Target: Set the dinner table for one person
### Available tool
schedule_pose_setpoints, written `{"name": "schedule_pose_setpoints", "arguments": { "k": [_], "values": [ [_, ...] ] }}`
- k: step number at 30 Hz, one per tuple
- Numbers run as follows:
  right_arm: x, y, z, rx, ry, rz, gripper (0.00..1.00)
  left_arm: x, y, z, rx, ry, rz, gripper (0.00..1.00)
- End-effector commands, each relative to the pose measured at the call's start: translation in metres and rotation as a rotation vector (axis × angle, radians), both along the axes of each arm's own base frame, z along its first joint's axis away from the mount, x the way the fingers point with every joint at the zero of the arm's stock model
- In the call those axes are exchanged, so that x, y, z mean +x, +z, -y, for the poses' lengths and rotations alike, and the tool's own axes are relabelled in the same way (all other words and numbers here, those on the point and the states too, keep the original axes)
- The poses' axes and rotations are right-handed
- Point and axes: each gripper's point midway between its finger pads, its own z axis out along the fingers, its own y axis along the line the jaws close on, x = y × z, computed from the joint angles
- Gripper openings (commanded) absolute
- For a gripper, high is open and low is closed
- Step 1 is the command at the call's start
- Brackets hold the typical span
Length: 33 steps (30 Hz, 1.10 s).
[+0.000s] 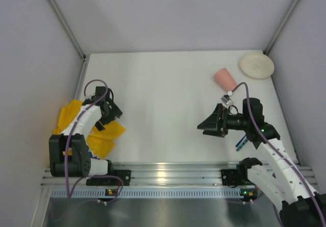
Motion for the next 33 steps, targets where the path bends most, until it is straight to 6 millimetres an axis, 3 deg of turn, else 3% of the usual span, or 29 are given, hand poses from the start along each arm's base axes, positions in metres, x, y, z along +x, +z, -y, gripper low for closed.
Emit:
{"name": "schedule_pose_setpoints", "arguments": {
  "k": [1, 9, 16, 17, 19, 20, 22, 24, 25, 27, 28, 30, 31, 33],
  "values": [
    [-0.003, 0.026, 0.001, 0.034, -0.005, 0.077, 1.00, -0.015, -0.010, 0.010, -0.053, -0.010, -0.070, 0.93],
    [-0.005, 0.019, 0.005, 0.021, -0.021, 0.057, 1.00, -0.017, -0.046, 0.022, -0.113, -0.029, -0.133, 0.91],
    [-0.001, 0.018, 0.007, 0.000, -0.026, 0.059, 1.00, -0.037, -0.073, 0.012, -0.065, 0.026, -0.257, 0.69],
    [-0.001, 0.017, 0.007, -0.003, -0.024, 0.057, 1.00, -0.039, -0.077, 0.012, -0.063, 0.025, -0.276, 0.46],
    [0.000, 0.016, 0.007, -0.004, -0.027, 0.054, 1.00, -0.037, -0.081, 0.015, -0.078, 0.012, -0.284, 0.25],
    [0.000, 0.017, 0.007, -0.006, -0.024, 0.055, 1.00, -0.038, -0.084, 0.015, -0.082, 0.011, -0.297, 0.00],
    [0.000, 0.017, 0.008, -0.008, -0.026, 0.056, 1.00, -0.035, -0.083, 0.020, -0.106, 0.006, -0.293, 0.00],
    [0.001, 0.017, 0.009, -0.012, -0.029, 0.060, 1.00, -0.019, -0.068, 0.030, -0.109, -0.019, -0.239, 0.00],
    [0.001, 0.017, 0.009, -0.015, -0.029, 0.059, 1.00, 0.001, -0.051, 0.036, -0.105, -0.014, -0.175, 0.00],
    [0.001, 0.016, 0.010, -0.020, -0.031, 0.060, 1.00, 0.017, -0.028, 0.061, -0.099, -0.063, -0.124, 0.00],
    [0.002, 0.016, 0.010, -0.022, -0.033, 0.061, 1.00, 0.043, -0.003, 0.076, -0.123, -0.053, -0.047, 0.00],
    [0.002, 0.016, 0.010, -0.026, -0.034, 0.061, 1.00, 0.057, 0.012, 0.117, -0.168, -0.111, -0.021, 0.00],
    [0.002, 0.016, 0.011, -0.025, -0.034, 0.060, 1.00, 0.078, 0.041, 0.150, -0.214, -0.147, 0.057, 0.00],
    [0.003, 0.017, 0.011, -0.027, -0.039, 0.064, 1.00, 0.093, 0.049, 0.183, -0.236, -0.176, 0.065, 0.00]
  ]
}}
